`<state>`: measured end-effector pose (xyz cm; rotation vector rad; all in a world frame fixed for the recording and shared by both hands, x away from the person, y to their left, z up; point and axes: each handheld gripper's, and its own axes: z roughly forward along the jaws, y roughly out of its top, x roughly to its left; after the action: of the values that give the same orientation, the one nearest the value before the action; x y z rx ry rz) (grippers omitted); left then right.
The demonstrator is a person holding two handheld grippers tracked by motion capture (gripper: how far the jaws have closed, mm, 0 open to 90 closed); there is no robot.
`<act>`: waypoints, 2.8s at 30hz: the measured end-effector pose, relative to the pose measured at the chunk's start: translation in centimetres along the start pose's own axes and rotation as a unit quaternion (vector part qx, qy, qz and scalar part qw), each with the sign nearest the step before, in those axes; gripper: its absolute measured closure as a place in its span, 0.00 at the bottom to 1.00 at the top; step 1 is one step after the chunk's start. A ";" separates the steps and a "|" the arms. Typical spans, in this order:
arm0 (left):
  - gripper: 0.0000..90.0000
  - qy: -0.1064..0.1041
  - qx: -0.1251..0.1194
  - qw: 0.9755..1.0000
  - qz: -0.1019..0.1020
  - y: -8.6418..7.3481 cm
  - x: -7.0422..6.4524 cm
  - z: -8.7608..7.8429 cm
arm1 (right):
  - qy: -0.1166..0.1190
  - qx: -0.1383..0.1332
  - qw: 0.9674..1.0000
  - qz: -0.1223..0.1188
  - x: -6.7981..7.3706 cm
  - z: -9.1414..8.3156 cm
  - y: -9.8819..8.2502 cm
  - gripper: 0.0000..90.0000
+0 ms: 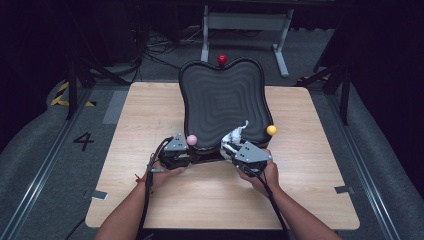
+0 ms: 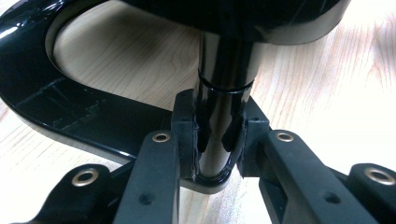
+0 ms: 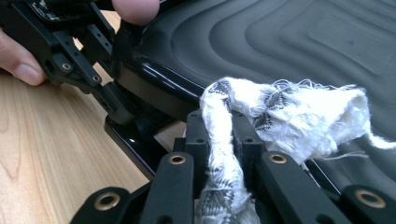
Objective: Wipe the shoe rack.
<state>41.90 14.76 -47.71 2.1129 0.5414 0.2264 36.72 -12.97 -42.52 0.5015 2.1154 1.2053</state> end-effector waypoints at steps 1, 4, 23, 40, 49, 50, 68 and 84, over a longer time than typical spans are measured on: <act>0.83 0.000 0.000 1.000 0.000 0.0 0.0 0.0 | 0.000 0.000 1.000 0.000 0.0 0.0 0.0 0.90; 0.83 0.004 -0.003 1.000 -0.003 0.1 0.1 0.2 | 0.004 -0.001 1.000 -0.001 0.0 0.2 0.1 0.90; 0.83 0.015 -0.003 1.000 -0.004 0.2 0.3 0.3 | 0.051 -0.024 0.997 -0.043 2.7 1.2 1.9 0.90; 0.83 0.012 -0.002 1.000 -0.006 0.2 0.3 0.3 | 0.059 -0.023 0.997 -0.046 3.1 1.3 2.0 0.90; 0.83 0.012 -0.002 1.000 -0.007 0.2 0.3 0.3 | 0.009 -0.010 1.000 -0.012 -0.2 -0.5 0.7 0.90; 0.83 0.012 -0.002 1.000 -0.007 0.2 0.3 0.3 | 0.002 -0.007 1.000 -0.008 -0.5 -0.5 0.5 0.90; 0.83 0.009 -0.001 1.000 -0.002 0.2 0.3 0.3 | -0.055 0.015 0.998 0.013 -3.2 -3.3 -1.6 0.90; 0.83 0.006 -0.001 1.000 -0.001 0.2 0.4 0.3 | -0.088 0.037 0.995 0.034 -4.9 -6.3 -4.5 0.90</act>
<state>42.37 14.63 -47.72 2.1105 0.5488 0.2386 35.85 -22.07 -42.40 0.6931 2.0122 1.0806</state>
